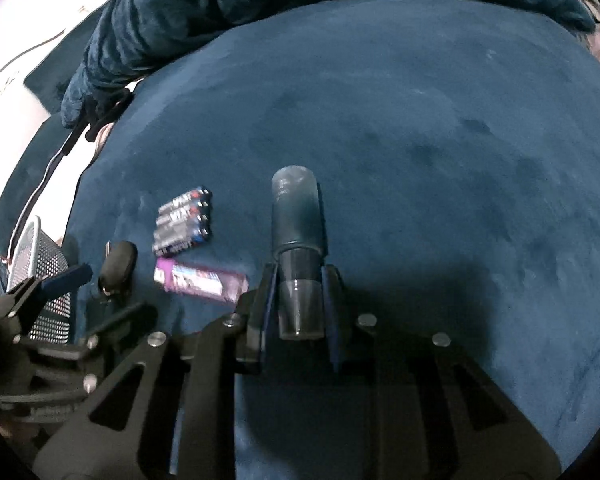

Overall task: Organize rigid objects
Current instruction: 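Lower the left tool onto the car key fob while the right tool grasps the clear tube, then grasp and lift the car key with the left tool while the right tool holds the tube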

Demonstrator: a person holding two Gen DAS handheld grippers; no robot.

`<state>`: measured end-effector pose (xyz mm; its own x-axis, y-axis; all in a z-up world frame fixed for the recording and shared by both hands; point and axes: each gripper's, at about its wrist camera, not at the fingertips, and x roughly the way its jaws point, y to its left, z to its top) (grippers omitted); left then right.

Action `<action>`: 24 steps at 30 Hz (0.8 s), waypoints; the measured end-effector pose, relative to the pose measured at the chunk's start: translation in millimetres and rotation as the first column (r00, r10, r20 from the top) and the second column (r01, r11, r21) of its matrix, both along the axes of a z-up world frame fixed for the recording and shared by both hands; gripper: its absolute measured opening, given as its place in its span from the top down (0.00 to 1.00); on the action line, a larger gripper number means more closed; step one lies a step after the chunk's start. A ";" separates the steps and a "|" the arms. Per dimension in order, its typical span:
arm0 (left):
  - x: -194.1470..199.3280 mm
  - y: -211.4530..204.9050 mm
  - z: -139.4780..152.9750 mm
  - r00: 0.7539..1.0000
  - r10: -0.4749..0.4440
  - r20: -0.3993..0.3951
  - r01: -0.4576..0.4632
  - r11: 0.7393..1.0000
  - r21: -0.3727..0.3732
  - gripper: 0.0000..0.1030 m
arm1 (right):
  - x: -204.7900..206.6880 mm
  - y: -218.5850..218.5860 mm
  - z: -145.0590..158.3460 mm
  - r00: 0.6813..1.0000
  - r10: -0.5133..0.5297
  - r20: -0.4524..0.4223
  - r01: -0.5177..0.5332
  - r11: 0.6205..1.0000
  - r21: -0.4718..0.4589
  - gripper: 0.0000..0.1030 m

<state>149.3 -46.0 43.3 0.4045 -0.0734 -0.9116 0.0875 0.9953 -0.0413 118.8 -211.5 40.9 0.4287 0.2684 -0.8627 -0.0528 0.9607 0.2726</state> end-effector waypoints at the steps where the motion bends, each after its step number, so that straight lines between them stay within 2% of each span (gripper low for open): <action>1: 0.8 -1.2 -0.9 1.000 0.004 -0.002 -0.004 1.000 -0.003 0.01 | -2.0 -1.2 0.7 1.000 0.000 -0.005 0.000 1.000 -0.002 0.78; 6: 5.8 -6.5 -4.8 1.000 0.016 -0.009 -0.016 1.000 -0.004 0.01 | 11.0 3.9 -3.6 1.000 0.002 0.002 -0.002 1.000 0.011 0.74; 10: 7.1 -9.8 -3.4 1.000 0.013 -0.007 -0.013 1.000 -0.018 0.01 | 15.5 5.1 -6.1 1.000 0.002 0.011 -0.002 1.000 0.029 0.74; 14: 9.4 -9.2 -3.5 0.999 0.033 -0.002 -0.033 0.998 -0.045 0.01 | 10.0 -6.4 -5.0 0.999 -0.043 -0.001 0.043 0.996 0.076 0.75; 18: 23.6 -0.9 -4.5 0.995 0.103 0.006 -0.102 0.993 -0.058 0.02 | 7.7 -9.3 -5.6 0.999 -0.050 -0.010 0.051 0.994 0.096 0.74; 24: 47.2 -6.7 -10.4 0.994 0.109 -0.018 -0.110 0.991 -0.074 0.05 | 9.5 -9.8 -7.9 0.999 -0.052 -0.015 0.053 0.993 0.109 0.74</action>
<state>196.5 -52.7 32.9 0.4008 -0.0975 -0.9110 -0.0230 0.9929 -0.1164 128.3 -221.3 32.9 0.4345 0.3391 -0.8344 0.0008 0.9263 0.3768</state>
